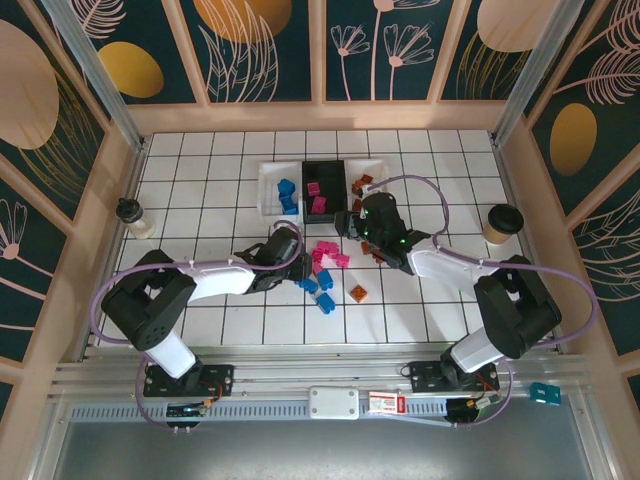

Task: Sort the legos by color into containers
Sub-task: Pick up the lego from the center of the table, then place the lego in the container.

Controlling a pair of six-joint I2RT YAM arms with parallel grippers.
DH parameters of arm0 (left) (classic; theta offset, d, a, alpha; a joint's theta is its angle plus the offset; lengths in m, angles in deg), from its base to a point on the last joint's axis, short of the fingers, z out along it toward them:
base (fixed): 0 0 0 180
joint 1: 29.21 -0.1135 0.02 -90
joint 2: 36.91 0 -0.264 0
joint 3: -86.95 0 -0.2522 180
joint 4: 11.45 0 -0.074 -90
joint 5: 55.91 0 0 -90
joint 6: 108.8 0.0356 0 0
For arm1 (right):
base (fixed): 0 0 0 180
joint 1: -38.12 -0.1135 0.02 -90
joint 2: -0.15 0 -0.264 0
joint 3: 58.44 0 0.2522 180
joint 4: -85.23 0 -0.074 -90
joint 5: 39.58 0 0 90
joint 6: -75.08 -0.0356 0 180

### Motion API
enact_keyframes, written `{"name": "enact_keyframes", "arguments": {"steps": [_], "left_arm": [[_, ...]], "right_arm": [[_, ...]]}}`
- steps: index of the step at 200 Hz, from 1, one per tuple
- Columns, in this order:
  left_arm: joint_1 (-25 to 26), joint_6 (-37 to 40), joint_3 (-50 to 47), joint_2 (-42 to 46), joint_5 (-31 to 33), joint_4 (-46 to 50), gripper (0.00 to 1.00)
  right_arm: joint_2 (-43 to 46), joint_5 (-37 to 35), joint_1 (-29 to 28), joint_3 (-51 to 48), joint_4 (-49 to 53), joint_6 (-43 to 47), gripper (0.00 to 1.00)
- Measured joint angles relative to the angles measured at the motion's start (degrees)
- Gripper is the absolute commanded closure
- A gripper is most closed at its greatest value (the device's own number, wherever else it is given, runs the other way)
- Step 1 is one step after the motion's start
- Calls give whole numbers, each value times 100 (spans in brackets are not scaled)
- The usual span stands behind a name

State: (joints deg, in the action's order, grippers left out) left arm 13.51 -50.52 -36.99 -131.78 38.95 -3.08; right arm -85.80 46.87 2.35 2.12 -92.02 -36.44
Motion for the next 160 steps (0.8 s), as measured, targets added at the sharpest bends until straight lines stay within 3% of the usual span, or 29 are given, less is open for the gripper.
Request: {"name": "enact_keyframes", "arguments": {"steps": [25, 69, 99, 120, 160], "left_arm": [[0, -9, 57, -149, 33, -50, 72], [0, -39, 68, 92, 251, 33, 85], [-94, -35, 70, 881, 614, 223, 87], [-507, -39, 186, 1370, 734, 310, 87], [-1113, -39, 1019, 1040, 918, 297, 87]], "right_arm": [[42, -2, 0, -46, -4, -7, 44], [195, -7, 0, -157, -26, -7, 44], [409, -4, 0, -308, -61, -11, 44], [562, -4, 0, -450, -94, -33, 44], [695, 0, 0, -741, -122, -138, 44]]}}
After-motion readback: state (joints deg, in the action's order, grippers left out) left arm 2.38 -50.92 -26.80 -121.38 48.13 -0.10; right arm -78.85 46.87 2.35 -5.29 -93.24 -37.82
